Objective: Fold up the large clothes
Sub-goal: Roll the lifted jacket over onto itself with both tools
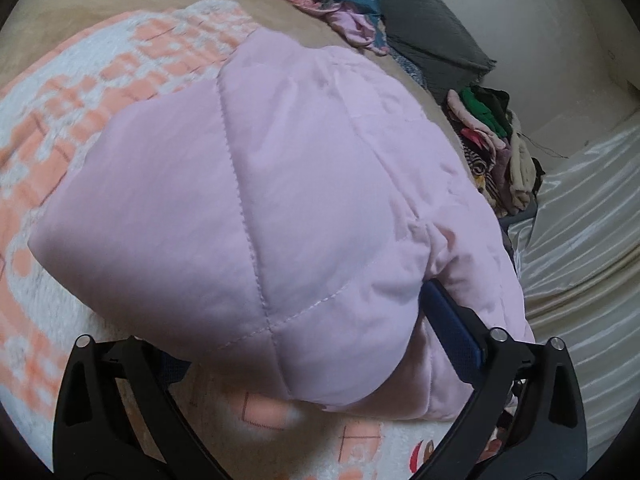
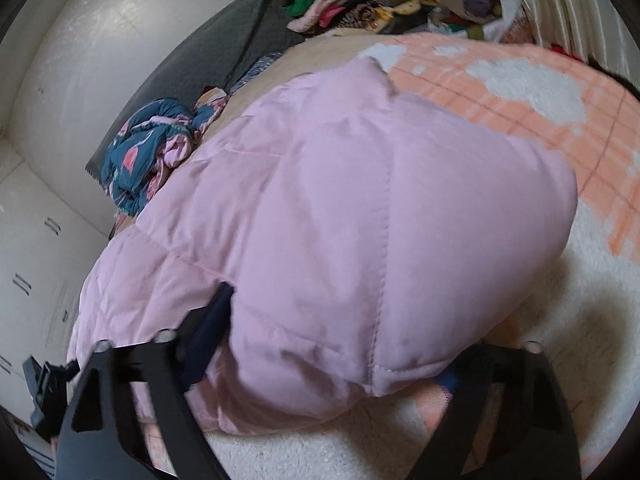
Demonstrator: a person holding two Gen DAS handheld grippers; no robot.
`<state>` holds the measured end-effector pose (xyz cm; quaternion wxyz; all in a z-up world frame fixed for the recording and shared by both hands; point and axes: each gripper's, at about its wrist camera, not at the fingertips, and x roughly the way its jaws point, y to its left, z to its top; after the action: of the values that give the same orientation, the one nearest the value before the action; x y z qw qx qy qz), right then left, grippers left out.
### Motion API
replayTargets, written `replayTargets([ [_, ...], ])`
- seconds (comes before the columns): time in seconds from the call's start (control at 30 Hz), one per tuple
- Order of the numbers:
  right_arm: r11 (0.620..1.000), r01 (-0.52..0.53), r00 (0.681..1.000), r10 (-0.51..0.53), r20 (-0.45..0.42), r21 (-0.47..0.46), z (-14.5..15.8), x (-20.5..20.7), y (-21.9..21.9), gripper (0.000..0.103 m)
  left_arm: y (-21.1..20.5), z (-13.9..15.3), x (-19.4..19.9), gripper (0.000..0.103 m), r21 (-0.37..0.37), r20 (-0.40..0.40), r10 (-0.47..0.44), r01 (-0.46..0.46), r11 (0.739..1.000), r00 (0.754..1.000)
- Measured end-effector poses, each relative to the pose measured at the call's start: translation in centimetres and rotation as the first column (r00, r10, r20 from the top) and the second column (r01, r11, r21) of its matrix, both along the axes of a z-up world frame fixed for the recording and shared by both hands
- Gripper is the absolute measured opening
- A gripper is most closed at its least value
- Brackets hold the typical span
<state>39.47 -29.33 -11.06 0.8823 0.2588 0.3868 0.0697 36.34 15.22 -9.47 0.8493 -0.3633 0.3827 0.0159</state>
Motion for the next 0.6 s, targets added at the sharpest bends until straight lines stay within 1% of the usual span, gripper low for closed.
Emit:
replayTargets([
  [0.03, 1.0, -0.01, 1.0, 0.01, 0.011, -0.021, 0.3, -0.1, 0.3, 0.065, 0.0, 0.2, 0.1, 0.083, 0.012, 0.009, -0.009, 0.009, 1.0, 1.0],
  [0.07, 0.999, -0.019, 1.0, 0.02, 0.02, -0.036, 0.6, -0.2, 0.6, 0.058, 0.0, 0.4, 0.1, 0.08, 0.024, 0.018, -0.017, 0.017, 1.0, 1.0],
  [0.1, 0.998, -0.03, 0.999, 0.031, 0.031, -0.052, 0.9, -0.3, 0.8, 0.053, -0.1, 0.7, 0.1, 0.075, 0.038, 0.027, -0.025, 0.024, 0.999, 0.999],
  [0.13, 0.997, -0.037, 0.999, 0.039, 0.037, -0.065, 1.1, -0.3, 1.0, 0.051, 0.0, 0.9, -0.1, 0.069, 0.043, 0.034, -0.029, 0.028, 0.999, 0.999],
  [0.17, 0.996, -0.044, 0.998, 0.047, 0.043, -0.077, 1.3, -0.4, 1.2, 0.048, 0.1, 1.1, -0.2, 0.066, 0.043, 0.038, -0.032, 0.031, 0.999, 0.999],
  [0.2, 0.994, -0.054, 0.997, 0.058, 0.048, -0.093, 1.6, -0.5, 1.4, 0.045, 0.3, 1.2, -0.3, 0.06, 0.05, 0.041, -0.038, 0.035, 0.998, 0.998],
  [0.23, 0.993, -0.059, 0.997, 0.064, 0.051, -0.102, 1.8, -0.6, 1.5, 0.044, 0.2, 1.6, -0.4, 0.054, 0.069, 0.043, -0.048, 0.045, 0.997, 0.998],
  [0.27, 0.992, -0.063, 0.996, 0.07, 0.055, -0.112, 2.0, -0.6, 1.7, 0.041, 0.0, 2.0, -0.4, 0.051, 0.095, 0.048, -0.059, 0.055, 0.994, 0.997],
  [0.33, 0.986, -0.072, 0.994, 0.083, 0.068, -0.152, 2.7, -0.9, 2.3, 0.039, -0.1, 2.4, -0.7, 0.042, 0.13, 0.06, -0.068, 0.059, 0.99, 0.996],
  [0.4, 0.978, -0.086, 0.992, 0.103, 0.078, -0.192, 3.5, -1.4, 2.9, 0.036, -0.3, 3.0, -1.3, 0.039, 0.164, 0.074, -0.07, 0.057, 0.985, 0.995],
  [0.47, 0.975, -0.1, 0.988, 0.12, 0.095, -0.199, 4.4, -2.1, 3.2, 0.035, -0.6, 4.0, -2.0, 0.037, 0.211, 0.089, -0.075, 0.055, 0.976, 0.993],
  [0.6, 0.954, -0.125, 0.972, 0.172, 0.158, -0.271, 6.6, -4.1, 3.7, 0.033, -0.8, 5.4, -3.1, 0.035, 0.244, 0.103, -0.084, 0.056, 0.968, 0.991],
])
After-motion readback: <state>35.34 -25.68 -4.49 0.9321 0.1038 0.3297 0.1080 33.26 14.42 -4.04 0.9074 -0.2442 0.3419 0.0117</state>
